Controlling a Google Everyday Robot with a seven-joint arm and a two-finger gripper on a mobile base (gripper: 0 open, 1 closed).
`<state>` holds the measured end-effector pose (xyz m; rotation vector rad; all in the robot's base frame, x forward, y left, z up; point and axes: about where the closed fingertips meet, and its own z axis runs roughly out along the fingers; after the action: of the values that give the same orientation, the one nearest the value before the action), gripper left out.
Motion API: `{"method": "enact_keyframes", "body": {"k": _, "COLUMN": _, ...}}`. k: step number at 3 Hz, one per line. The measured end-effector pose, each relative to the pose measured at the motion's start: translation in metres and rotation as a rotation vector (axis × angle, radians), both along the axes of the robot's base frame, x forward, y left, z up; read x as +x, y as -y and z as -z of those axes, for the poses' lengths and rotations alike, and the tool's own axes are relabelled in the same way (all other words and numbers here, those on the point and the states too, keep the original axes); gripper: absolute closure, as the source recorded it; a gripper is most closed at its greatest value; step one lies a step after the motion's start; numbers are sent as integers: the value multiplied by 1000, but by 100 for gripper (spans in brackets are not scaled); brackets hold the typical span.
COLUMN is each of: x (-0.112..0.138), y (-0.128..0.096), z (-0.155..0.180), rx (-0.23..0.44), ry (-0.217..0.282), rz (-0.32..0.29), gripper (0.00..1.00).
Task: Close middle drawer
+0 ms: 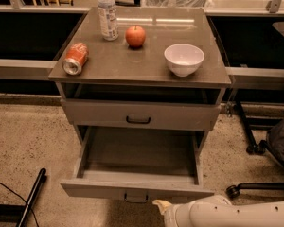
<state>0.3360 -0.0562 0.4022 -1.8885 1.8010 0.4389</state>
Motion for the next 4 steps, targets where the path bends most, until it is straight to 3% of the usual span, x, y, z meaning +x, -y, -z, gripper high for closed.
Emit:
{"method": "enact_keyframes", "body": {"k": 3, "x": 62, "y": 9, "z": 9, "rx": -14, "ry": 77, "rz": 12, "gripper": 85}}
{"method": "enact_keyframes", "body": {"k": 4, "x": 74, "y": 18, "z": 9, "rx": -19, "ry": 95, "rz": 53, "gripper": 86}}
